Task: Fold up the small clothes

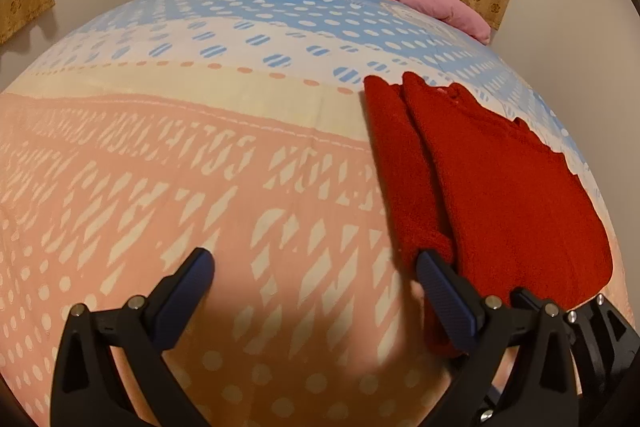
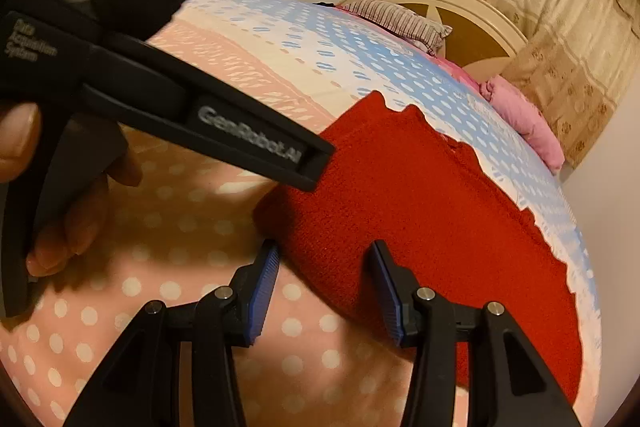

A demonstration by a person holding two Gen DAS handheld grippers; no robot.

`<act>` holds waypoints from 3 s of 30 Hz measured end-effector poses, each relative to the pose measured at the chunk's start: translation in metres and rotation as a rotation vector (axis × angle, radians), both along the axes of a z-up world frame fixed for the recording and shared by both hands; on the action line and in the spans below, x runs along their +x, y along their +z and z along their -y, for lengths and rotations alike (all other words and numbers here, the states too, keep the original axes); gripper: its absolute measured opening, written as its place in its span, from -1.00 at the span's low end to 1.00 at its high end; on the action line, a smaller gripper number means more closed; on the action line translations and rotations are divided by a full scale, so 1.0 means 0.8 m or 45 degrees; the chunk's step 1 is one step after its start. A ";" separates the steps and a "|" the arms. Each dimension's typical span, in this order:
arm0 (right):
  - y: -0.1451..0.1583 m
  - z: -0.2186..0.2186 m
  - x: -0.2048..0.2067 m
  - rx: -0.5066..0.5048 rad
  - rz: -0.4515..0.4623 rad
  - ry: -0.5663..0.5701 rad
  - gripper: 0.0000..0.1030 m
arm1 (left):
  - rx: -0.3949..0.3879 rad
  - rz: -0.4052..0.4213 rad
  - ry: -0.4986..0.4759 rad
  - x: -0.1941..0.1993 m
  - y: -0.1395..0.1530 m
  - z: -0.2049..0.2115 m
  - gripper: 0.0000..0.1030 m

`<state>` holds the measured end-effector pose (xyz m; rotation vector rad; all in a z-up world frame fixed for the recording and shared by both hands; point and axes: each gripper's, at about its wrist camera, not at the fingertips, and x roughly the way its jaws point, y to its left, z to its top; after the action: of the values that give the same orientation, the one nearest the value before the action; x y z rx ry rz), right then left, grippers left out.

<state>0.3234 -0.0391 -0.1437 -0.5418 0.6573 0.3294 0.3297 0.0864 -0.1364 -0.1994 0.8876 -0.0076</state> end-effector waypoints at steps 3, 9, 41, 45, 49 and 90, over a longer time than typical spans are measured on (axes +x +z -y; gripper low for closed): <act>0.001 0.001 0.001 0.000 0.011 -0.013 -0.07 | -0.007 0.024 -0.027 0.004 0.005 -0.001 1.00; -0.001 -0.005 -0.003 -0.026 0.045 -0.012 -0.09 | -0.151 0.085 -0.063 0.029 0.020 -0.014 1.00; -0.006 -0.007 -0.010 -0.040 0.084 -0.047 -0.56 | -0.158 0.016 -0.290 0.111 0.000 0.042 -0.10; -0.007 -0.008 -0.010 -0.040 0.087 -0.052 -0.61 | -0.167 0.015 -0.300 0.112 0.001 0.041 -0.25; -0.006 -0.006 -0.011 -0.046 0.097 -0.055 -0.70 | -0.151 0.002 -0.313 0.115 0.002 0.044 -0.33; 0.065 0.271 -0.035 1.003 0.084 -0.360 -0.88 | -0.288 0.051 -0.524 0.124 0.111 0.244 -0.72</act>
<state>0.2957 -0.2561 -0.0914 0.2904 0.4801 0.2746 0.4288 -0.1089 -0.0475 -0.2232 0.8744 -0.4944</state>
